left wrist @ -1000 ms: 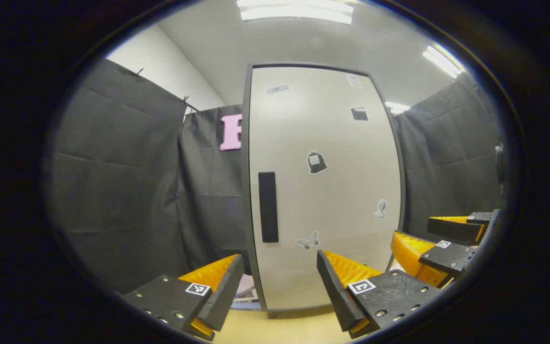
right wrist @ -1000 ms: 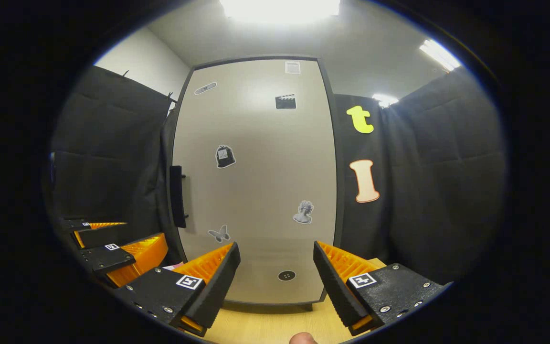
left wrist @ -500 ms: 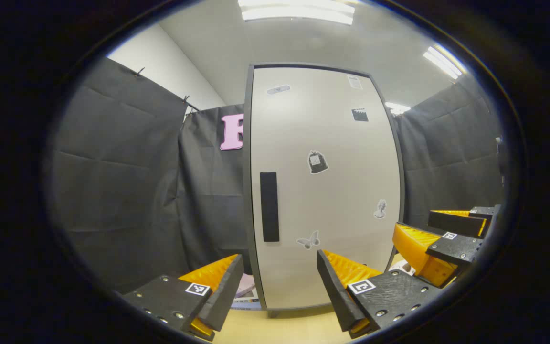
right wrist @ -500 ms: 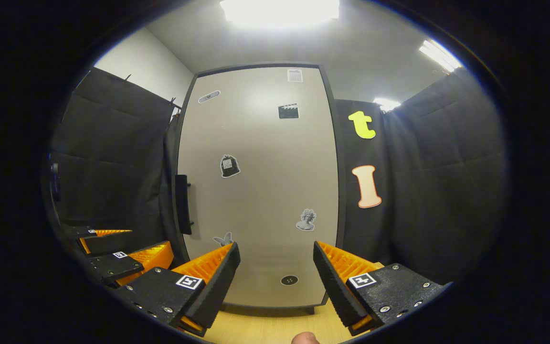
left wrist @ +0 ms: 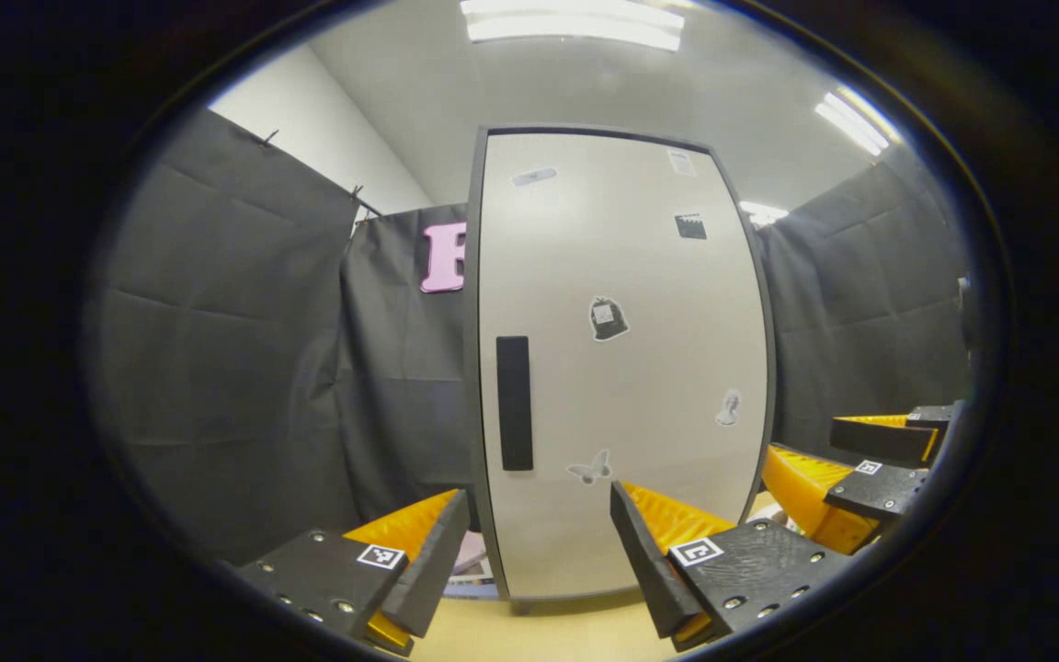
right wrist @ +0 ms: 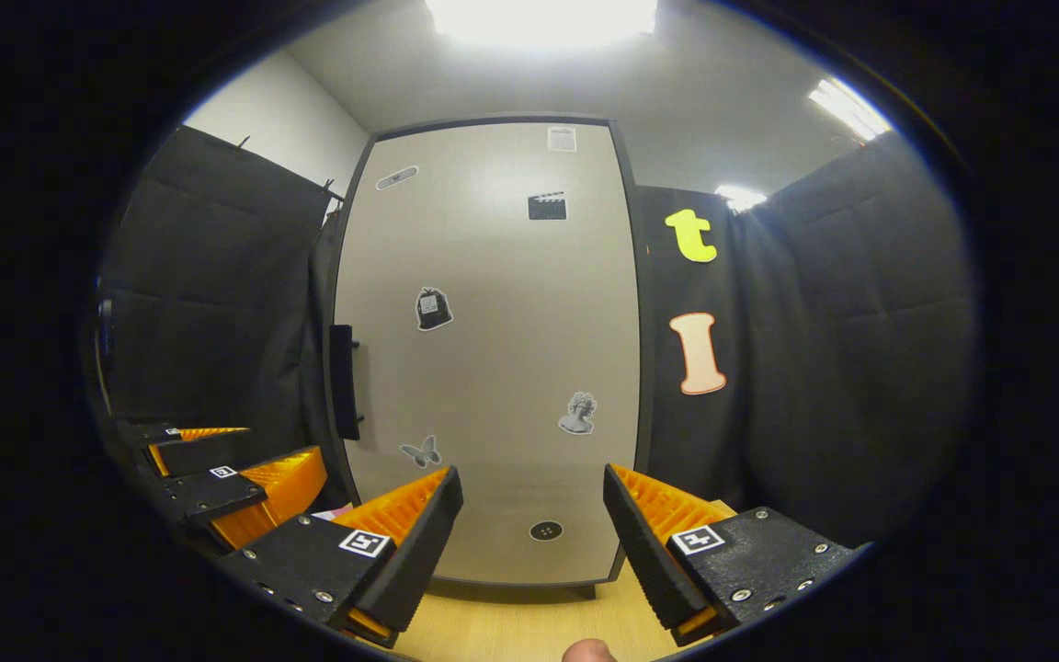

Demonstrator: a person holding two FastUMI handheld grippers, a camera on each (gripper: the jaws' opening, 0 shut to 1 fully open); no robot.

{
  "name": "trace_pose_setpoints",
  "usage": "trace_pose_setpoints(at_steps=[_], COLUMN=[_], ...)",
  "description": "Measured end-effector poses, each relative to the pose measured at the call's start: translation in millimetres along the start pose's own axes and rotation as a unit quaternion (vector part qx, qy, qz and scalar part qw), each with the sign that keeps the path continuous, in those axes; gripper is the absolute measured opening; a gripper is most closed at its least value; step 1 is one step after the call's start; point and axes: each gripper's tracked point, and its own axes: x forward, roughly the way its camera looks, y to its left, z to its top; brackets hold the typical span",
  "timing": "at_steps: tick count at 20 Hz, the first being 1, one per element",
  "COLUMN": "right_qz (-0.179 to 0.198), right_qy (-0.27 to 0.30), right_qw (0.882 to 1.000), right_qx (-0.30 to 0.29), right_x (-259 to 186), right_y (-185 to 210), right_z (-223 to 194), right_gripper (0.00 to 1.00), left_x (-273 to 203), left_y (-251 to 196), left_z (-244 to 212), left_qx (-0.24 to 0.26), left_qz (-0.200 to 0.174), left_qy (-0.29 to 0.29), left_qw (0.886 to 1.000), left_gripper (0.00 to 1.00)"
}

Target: Open the cabinet door with the right hand, grasp the bottle in the cabinet with the left hand and place it on the coaster, then close the cabinet door with the right hand.

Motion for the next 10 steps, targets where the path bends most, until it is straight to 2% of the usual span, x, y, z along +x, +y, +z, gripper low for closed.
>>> trace_pose_setpoints(at_steps=[10], right_qz=[0.01], right_qy=[0.007], right_qw=[1.0], right_qx=[-0.007], right_x=[6.3], right_y=[0.9], right_z=[3.3], right_gripper=[0.95], left_x=[-1.1], left_y=[6.6], left_z=[1.6], left_qx=[0.0], left_qz=[0.008], left_qy=[-0.008], left_qw=[1.0], left_gripper=[0.88])
